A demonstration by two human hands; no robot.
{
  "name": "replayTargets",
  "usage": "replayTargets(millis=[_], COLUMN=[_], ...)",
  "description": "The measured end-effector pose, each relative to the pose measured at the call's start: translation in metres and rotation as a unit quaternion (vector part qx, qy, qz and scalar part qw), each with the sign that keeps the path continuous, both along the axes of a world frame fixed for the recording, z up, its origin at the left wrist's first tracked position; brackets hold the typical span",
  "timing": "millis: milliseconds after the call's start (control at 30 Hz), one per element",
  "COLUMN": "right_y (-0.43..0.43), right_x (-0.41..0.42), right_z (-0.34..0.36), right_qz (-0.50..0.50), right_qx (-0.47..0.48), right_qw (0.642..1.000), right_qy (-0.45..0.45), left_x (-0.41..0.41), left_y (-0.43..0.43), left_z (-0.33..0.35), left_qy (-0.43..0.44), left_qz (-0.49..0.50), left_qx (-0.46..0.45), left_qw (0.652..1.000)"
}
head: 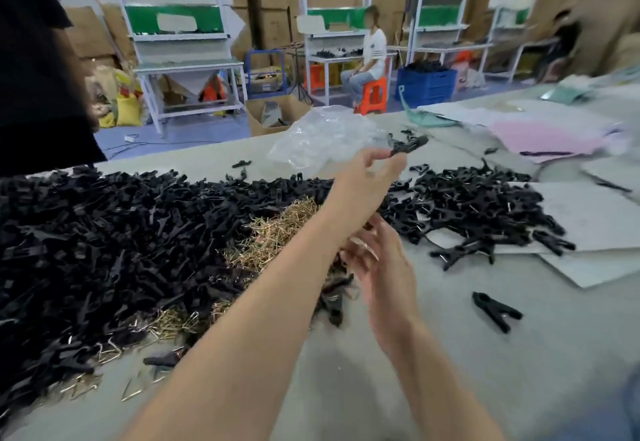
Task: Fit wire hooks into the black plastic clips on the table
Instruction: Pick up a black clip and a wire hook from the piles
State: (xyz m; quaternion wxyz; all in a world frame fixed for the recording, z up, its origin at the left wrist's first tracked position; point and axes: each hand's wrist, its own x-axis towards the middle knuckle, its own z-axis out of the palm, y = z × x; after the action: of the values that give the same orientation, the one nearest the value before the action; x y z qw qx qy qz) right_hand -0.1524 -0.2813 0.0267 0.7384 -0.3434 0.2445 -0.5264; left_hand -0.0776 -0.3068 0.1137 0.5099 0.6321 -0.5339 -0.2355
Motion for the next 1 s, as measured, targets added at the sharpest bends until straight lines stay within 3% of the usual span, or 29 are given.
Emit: replayTargets(millis=[100, 200, 267, 367, 467, 567, 633, 700, 800, 1000], right_y=[-0.004, 0.004, 0.018, 0.047, 0.080, 0.111, 0.126, 0.132, 0.126, 0.112], right_x=[-0.010, -0.005, 0.009, 0.036, 0.070, 0.107, 0.126, 0.138, 0.143, 0.141], right_z=[0.000, -0.001, -0.003, -0.010, -0.017, -0.025, -0.031, -0.039, -0.051, -0.055], right_qz=[-0.010, -0.003, 0.012, 0.050, 0.085, 0.066, 0.045, 0.052, 0.081, 0.075], right_qx=[-0.032, -0.051, -0.074, -0.162, -0.306, -0.467, -0.542, -0.558, -0.558, -0.587], right_qw=[0.998, 0.996, 0.991, 0.969, 0.912, 0.801, 0.715, 0.670, 0.645, 0.639], right_qy=[0.044, 0.076, 0.113, 0.181, 0.261, 0.370, 0.439, 0.487, 0.516, 0.492], left_x=[-0.014, 0.002, 0.031, 0.081, 0.122, 0.148, 0.156, 0.161, 0.172, 0.177], left_y=[-0.018, 0.032, 0.088, 0.178, 0.250, 0.287, 0.290, 0.285, 0.282, 0.282], left_z=[-0.003, -0.035, -0.065, -0.107, -0.133, -0.142, -0.143, -0.141, -0.141, -0.141], left_qy=[-0.027, -0.041, -0.112, -0.240, -0.312, -0.326, -0.305, -0.295, -0.315, -0.350], left_qz=[-0.006, 0.009, 0.072, 0.211, 0.345, 0.432, 0.441, 0.436, 0.429, 0.411], left_qx=[0.000, -0.042, -0.064, -0.047, 0.019, 0.119, 0.169, 0.209, 0.228, 0.180], left_qw=[1.000, 0.998, 0.989, 0.947, 0.885, 0.832, 0.827, 0.824, 0.815, 0.822])
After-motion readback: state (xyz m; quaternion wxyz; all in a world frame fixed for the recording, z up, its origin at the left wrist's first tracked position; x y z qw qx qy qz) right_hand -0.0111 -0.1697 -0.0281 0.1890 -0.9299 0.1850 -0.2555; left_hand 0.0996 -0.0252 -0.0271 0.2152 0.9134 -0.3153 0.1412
